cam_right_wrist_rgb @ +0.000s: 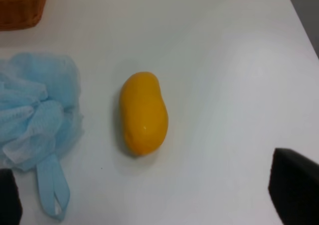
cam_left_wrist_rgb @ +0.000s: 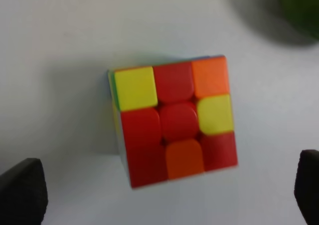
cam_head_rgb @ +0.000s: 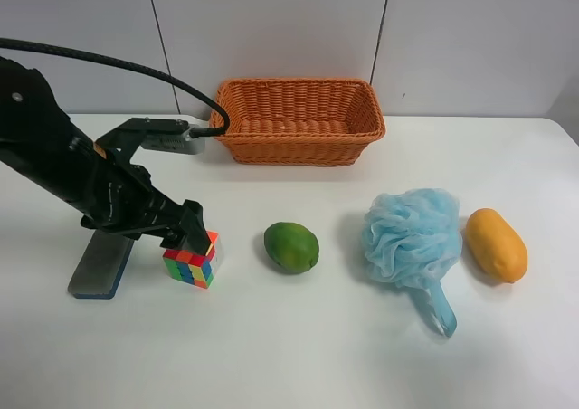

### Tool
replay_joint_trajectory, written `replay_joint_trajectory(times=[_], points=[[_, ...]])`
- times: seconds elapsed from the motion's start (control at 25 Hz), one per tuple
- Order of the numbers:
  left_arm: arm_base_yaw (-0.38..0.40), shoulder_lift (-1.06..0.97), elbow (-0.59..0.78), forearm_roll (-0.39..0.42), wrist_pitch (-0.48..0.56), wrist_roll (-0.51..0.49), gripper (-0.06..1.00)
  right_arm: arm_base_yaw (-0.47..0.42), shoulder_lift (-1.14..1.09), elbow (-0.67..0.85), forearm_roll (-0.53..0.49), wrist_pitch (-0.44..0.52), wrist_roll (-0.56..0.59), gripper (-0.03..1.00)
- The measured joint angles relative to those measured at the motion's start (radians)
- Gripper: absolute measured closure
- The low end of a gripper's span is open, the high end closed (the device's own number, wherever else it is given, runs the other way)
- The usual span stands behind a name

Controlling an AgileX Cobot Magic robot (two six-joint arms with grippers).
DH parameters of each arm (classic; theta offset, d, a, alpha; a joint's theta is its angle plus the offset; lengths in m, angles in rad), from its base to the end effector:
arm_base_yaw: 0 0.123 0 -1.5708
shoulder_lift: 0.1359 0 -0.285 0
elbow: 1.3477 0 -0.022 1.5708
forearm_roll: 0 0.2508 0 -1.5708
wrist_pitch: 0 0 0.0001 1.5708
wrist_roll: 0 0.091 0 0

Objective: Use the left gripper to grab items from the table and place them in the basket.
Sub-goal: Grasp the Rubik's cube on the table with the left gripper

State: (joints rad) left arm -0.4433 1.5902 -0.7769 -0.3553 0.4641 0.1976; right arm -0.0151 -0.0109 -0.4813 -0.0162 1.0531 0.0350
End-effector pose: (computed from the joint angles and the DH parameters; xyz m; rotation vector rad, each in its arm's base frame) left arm 0.2483 -0.1336 0.1719 0.4865 2.7294 -0.3678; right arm -0.0040 -0.0012 0.2727 0.0518 2.0437 -0.0070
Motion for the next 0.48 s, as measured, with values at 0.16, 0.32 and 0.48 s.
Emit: replay_joint_trajectory(times=[0.16,0.32,0.48], points=[[0.000,0.077,0.000,-0.027,-0.031,-0.001,-0.05,0.000,0.000,0.000,0.000,0.000,0.000,-0.03],[0.000,0.128,0.000,-0.039,-0.056,-0.001,-0.05,0.000,0.000,0.000,0.000,0.000,0.000,-0.03],[-0.001,0.152,-0.001,-0.053,-0.104,-0.001,-0.05,0.000,0.000,0.000,0.000,0.000,0.000,-0.03]])
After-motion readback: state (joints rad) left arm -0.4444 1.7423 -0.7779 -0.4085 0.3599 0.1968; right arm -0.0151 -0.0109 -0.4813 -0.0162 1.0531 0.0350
